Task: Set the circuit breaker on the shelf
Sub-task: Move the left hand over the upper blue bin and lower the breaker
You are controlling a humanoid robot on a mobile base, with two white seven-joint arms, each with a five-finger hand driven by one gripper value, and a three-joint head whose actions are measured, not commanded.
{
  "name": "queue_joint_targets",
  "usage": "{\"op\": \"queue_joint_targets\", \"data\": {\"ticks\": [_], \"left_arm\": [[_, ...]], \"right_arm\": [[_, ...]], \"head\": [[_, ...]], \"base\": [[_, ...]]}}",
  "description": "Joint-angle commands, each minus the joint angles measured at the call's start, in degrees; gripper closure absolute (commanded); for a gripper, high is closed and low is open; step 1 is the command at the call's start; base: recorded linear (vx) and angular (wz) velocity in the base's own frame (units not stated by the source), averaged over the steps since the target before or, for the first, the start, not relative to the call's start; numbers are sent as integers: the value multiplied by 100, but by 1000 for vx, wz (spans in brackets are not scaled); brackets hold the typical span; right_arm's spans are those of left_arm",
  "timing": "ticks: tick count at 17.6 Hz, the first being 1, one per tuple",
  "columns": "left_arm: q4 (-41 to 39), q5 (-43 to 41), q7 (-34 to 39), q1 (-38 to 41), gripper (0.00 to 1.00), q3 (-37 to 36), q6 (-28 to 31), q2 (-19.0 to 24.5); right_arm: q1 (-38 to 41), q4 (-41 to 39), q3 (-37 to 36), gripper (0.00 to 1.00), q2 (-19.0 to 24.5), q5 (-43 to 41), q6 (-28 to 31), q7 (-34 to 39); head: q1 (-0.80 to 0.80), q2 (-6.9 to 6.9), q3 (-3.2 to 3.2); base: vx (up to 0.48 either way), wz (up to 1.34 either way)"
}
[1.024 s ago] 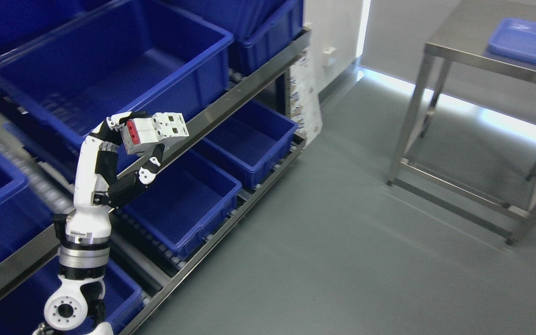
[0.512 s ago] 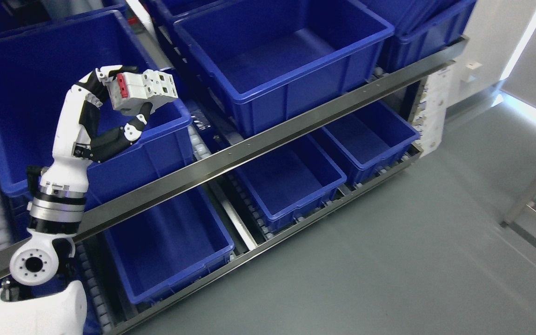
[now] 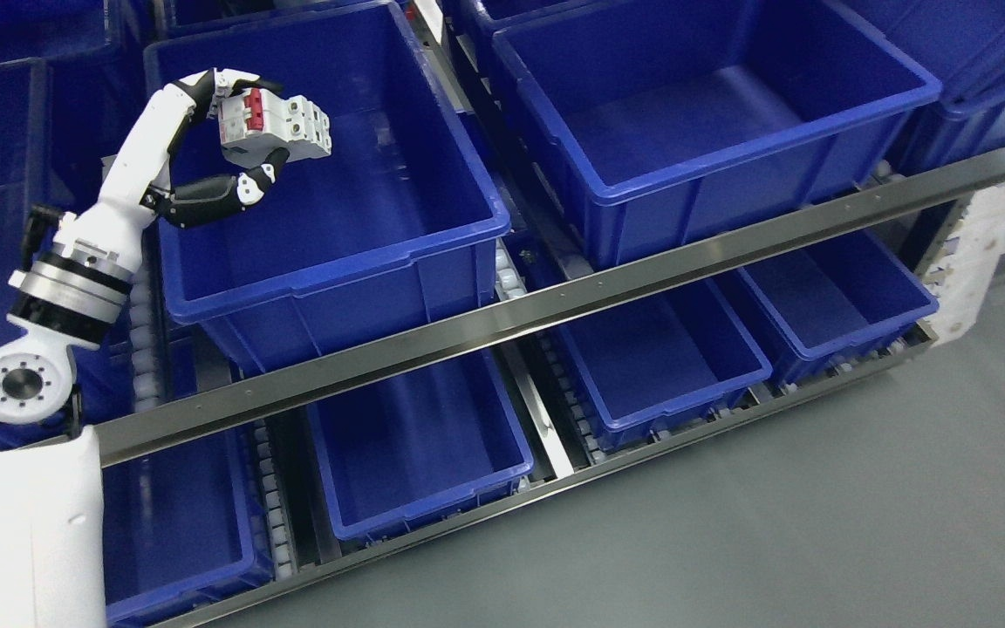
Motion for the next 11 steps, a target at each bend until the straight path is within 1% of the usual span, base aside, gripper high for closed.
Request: {"op": "queue_joint_targets", "data": {"ticks": [1, 5, 8, 11], "left_arm": [[2249, -756, -14, -1251, 85, -927, -4, 327], [3296, -932, 4, -1981, 85, -1385, -13, -147], [3937, -1143, 65, -2316, 85, -1482, -22, -568], [4080, -1161, 223, -2282, 85, -1491, -22, -876]], "right_arm": [[1, -1, 114, 0, -100, 0, 317, -4], [1, -1, 114, 0, -100, 0, 317, -4], [1, -1, 114, 0, -100, 0, 317, -4], [1, -1, 114, 0, -100, 0, 317, -4]], "head": [[0, 0, 0], [0, 0, 0], [0, 0, 0], [0, 0, 0]], "base": [[93, 334], [115, 339], [132, 216], [138, 100]]}}
